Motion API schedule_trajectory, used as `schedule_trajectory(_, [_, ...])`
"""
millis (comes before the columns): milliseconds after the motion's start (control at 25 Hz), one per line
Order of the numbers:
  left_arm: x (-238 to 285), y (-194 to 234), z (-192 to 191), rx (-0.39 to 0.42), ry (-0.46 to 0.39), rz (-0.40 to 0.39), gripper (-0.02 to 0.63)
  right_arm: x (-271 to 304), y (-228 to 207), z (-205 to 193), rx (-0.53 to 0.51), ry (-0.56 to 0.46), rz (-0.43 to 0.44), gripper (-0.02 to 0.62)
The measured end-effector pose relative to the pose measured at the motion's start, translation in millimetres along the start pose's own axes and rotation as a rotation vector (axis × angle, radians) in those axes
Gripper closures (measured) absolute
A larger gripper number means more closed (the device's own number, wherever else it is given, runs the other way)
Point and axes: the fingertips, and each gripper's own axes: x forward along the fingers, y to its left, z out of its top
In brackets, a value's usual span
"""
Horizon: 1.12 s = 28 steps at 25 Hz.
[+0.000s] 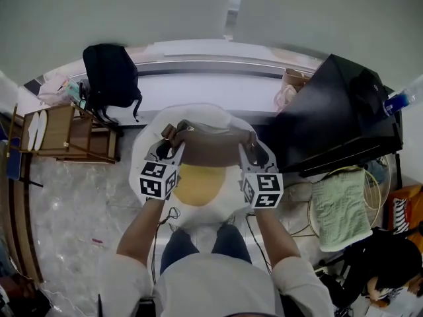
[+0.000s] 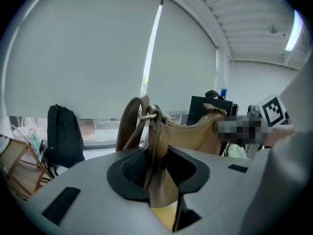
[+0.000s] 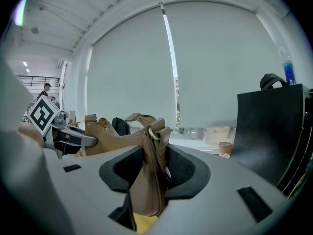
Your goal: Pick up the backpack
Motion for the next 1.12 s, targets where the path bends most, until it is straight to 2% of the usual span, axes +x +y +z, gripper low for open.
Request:
schedule_trajectory(560, [-73,-12,67,-0.006,-0.12,0.024,0.491,-51,31,84,-0.012,-0.111,0.026,0.426])
schedule_trajectory(1120, [-118,-21,103,0.01,-0.209,0.04,0.491,-75,45,125,-0.007,-0.192,0.077,0.428])
